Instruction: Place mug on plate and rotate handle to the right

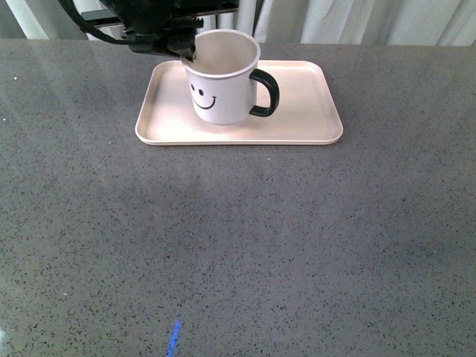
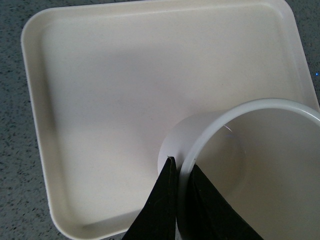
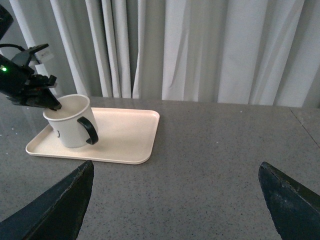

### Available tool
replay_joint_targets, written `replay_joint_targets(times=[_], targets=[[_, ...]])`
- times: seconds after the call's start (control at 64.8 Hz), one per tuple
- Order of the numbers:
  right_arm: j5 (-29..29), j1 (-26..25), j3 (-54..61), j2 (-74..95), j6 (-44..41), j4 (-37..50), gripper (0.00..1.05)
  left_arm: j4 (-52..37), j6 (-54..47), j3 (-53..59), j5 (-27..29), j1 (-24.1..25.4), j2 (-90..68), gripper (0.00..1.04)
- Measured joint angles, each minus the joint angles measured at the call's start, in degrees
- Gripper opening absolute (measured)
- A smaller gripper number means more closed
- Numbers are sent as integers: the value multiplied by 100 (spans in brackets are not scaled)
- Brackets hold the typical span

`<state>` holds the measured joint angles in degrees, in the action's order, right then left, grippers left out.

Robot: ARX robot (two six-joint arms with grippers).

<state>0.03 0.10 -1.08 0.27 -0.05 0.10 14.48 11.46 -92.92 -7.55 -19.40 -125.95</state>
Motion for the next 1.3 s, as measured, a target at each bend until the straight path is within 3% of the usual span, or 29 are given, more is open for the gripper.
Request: replay_joint_targets(times=[0.602,1.158,1.204,1.297], targets=[[0,0,0,0,0,0,96,463,0,-1163,-120,-13,-896,2],[0,0,0,0,0,0,96,350,46,-1008,-109,-133,-896,2],[0,0,0,-2,0,0,96,348,55,-997,-116,-144,-894,6],[0,0,0,0,0,0,96,348,48,-988,-149,-166,-894,22]])
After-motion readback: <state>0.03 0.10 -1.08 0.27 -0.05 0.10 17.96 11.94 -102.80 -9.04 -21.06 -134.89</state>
